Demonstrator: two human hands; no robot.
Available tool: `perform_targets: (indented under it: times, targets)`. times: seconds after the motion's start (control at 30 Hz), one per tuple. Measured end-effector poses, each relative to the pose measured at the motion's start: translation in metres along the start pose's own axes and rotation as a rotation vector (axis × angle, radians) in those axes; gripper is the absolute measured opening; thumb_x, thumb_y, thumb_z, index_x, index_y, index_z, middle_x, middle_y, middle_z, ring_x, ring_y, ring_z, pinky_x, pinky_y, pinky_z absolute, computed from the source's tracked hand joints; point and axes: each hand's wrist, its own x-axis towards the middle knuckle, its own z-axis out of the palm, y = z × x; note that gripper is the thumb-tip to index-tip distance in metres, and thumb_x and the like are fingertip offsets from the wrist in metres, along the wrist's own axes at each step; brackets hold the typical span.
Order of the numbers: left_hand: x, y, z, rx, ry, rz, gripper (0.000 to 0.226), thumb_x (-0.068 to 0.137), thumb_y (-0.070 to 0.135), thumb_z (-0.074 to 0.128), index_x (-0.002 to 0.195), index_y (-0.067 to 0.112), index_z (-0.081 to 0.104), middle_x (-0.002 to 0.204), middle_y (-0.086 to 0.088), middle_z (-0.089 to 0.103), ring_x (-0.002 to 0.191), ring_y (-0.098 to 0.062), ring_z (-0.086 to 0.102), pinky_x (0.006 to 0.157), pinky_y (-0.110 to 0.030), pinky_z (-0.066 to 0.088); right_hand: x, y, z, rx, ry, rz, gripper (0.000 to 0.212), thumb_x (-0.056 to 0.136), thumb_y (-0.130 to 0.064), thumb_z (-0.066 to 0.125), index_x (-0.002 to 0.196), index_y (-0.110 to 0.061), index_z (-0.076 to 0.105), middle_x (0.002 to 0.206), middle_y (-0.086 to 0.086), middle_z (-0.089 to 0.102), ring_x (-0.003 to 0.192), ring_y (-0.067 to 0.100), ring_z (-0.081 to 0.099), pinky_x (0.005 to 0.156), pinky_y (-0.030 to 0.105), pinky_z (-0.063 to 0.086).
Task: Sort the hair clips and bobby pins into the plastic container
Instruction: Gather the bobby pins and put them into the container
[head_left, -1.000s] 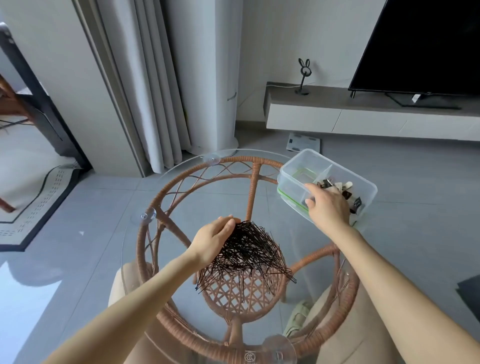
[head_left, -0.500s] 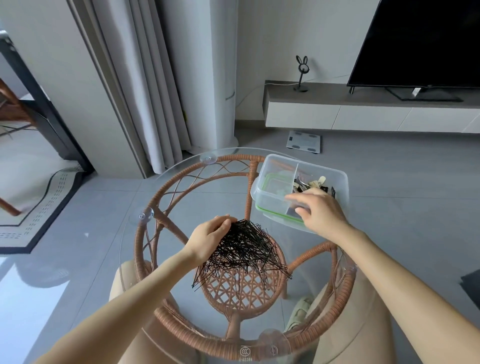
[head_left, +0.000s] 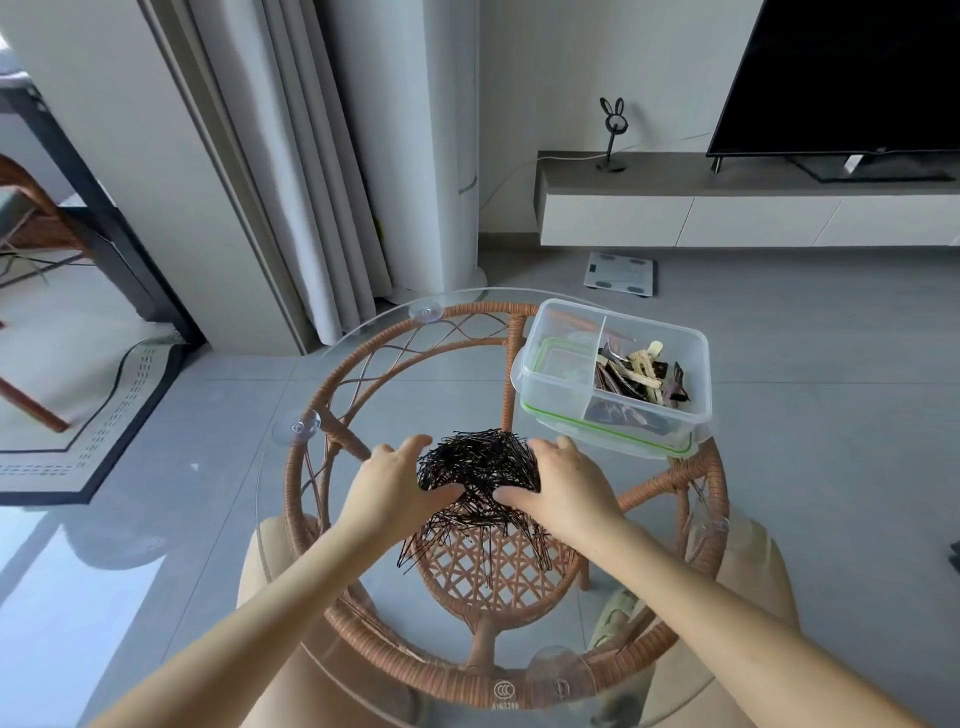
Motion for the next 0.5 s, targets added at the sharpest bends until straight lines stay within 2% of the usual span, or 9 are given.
perform_targets:
  times: [0.07, 0.17, 0.3, 0.4, 0.5]
  targets:
    - [0.0, 0.01, 0.001, -0.044, 0.043, 0.023, 0.064, 0.08, 0.045, 0.065, 0.135, 0.021, 0.043, 0.114, -0.011, 0.062, 0.096, -0.023, 0.062, 0.08, -0.031, 0.049, 0.002, -0.007, 0.003, 0.056, 0.043, -0.027, 0.054, 0.085, -0.043, 0.06, 0.124, -0.007, 0.05, 0.119, 0.014, 0.057, 0.106, 0.03, 0.058, 0.088, 0.037, 0.049]
    - [0.001, 0.016, -0.002, -0.158, 0.079, 0.032, 0.044, 0.081, 0.028, 0.068, 0.122, 0.017, 0.057, 0.097, -0.007, 0.069, 0.072, -0.017, 0.059, 0.065, -0.024, 0.044, 0.005, -0.01, 0.003, 0.108, 0.125, -0.05, 0.036, 0.086, -0.027, 0.063, 0.116, -0.006, 0.061, 0.112, 0.014, 0.065, 0.1, 0.027, 0.062, 0.084, 0.031, 0.048]
    - [0.002, 0.018, -0.007, -0.235, 0.088, 0.035, 0.025, 0.08, 0.013, 0.067, 0.105, 0.013, 0.067, 0.079, 0.0, 0.065, 0.065, -0.013, 0.058, 0.056, -0.015, 0.042, 0.008, -0.007, 0.001, 0.156, 0.186, -0.044, 0.014, 0.083, -0.015, 0.064, 0.087, -0.002, 0.068, 0.09, 0.016, 0.071, 0.081, 0.028, 0.065, 0.07, 0.029, 0.051]
    - [0.002, 0.022, -0.016, -0.265, 0.085, 0.039, 0.018, 0.077, 0.009, 0.068, 0.094, 0.01, 0.071, 0.08, -0.001, 0.066, 0.062, -0.01, 0.057, 0.047, -0.009, 0.038, 0.008, -0.005, -0.007, 0.179, 0.219, -0.051, 0.013, 0.079, -0.01, 0.064, 0.074, 0.002, 0.067, 0.075, 0.015, 0.071, 0.074, 0.028, 0.064, 0.067, 0.029, 0.051]
    - [0.002, 0.025, -0.029, -0.305, 0.082, 0.047, 0.014, 0.075, 0.009, 0.069, 0.088, 0.01, 0.072, 0.075, 0.0, 0.065, 0.049, -0.004, 0.051, 0.038, -0.006, 0.034, 0.005, -0.004, -0.025, 0.248, 0.263, -0.053, 0.012, 0.077, -0.008, 0.066, 0.074, 0.003, 0.07, 0.075, 0.013, 0.072, 0.073, 0.027, 0.067, 0.072, 0.035, 0.055]
